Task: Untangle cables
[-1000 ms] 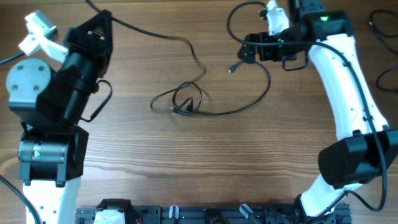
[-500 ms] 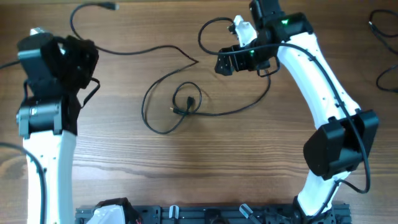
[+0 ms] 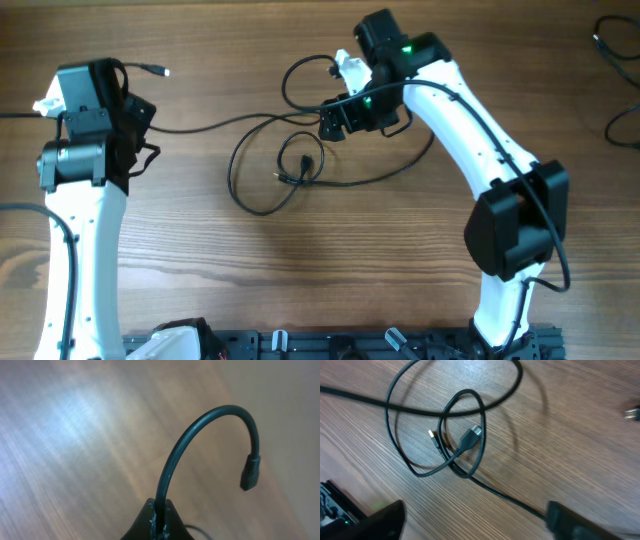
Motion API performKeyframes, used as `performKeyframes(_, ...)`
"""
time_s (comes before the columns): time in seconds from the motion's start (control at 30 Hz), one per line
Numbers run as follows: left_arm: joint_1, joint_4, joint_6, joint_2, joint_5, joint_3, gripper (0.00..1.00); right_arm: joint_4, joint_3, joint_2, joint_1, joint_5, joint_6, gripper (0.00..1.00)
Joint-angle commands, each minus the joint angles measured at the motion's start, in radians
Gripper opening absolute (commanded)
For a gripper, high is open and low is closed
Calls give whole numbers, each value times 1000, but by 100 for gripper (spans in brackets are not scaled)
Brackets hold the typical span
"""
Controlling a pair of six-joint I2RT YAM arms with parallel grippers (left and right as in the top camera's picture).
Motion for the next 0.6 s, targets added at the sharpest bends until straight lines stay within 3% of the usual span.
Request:
performKeyframes(0.0, 9, -53, 18, 51, -33, 10, 4, 5, -17, 44, 29, -20, 1, 82)
performKeyframes(0.1, 9, -86, 19, 67, -8, 10, 4, 31, -18, 81, 52, -20, 2, 72)
performKeyframes(0.43, 9, -92, 19, 67, 15, 10, 4, 249, -222, 110, 61, -61, 87, 56)
performKeyframes(0.57, 9, -92, 18, 67, 19, 10, 4, 420, -314, 110, 61, -61, 190, 36)
